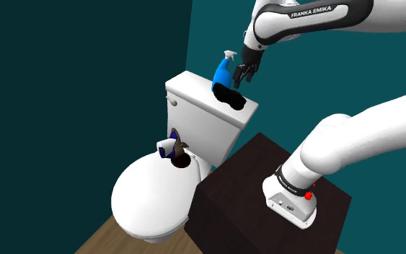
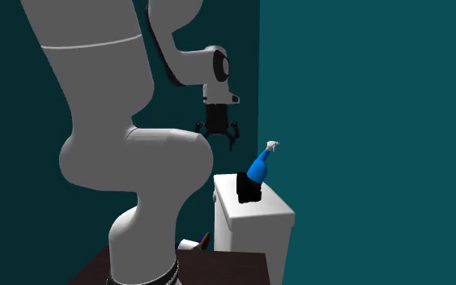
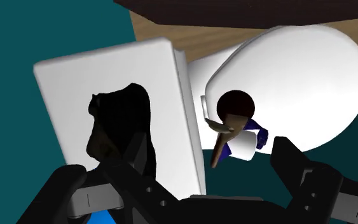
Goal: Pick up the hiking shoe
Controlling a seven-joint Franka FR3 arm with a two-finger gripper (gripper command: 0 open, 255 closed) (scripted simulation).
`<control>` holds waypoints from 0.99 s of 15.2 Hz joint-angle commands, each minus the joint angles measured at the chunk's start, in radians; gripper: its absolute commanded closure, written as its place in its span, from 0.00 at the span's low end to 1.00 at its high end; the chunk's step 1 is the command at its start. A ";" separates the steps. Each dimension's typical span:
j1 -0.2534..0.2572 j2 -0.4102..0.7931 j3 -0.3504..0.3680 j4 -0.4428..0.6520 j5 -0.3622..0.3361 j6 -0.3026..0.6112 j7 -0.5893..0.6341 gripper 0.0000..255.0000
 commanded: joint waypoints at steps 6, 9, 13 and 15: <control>0.006 0.251 -0.097 0.079 0.014 0.238 -0.172 0.00; 0.012 0.365 -0.131 0.134 0.053 0.321 -0.259 0.00; 0.010 0.521 -0.157 0.227 0.138 0.409 -0.388 0.00; 0.007 0.548 -0.156 0.235 0.154 0.430 -0.407 0.00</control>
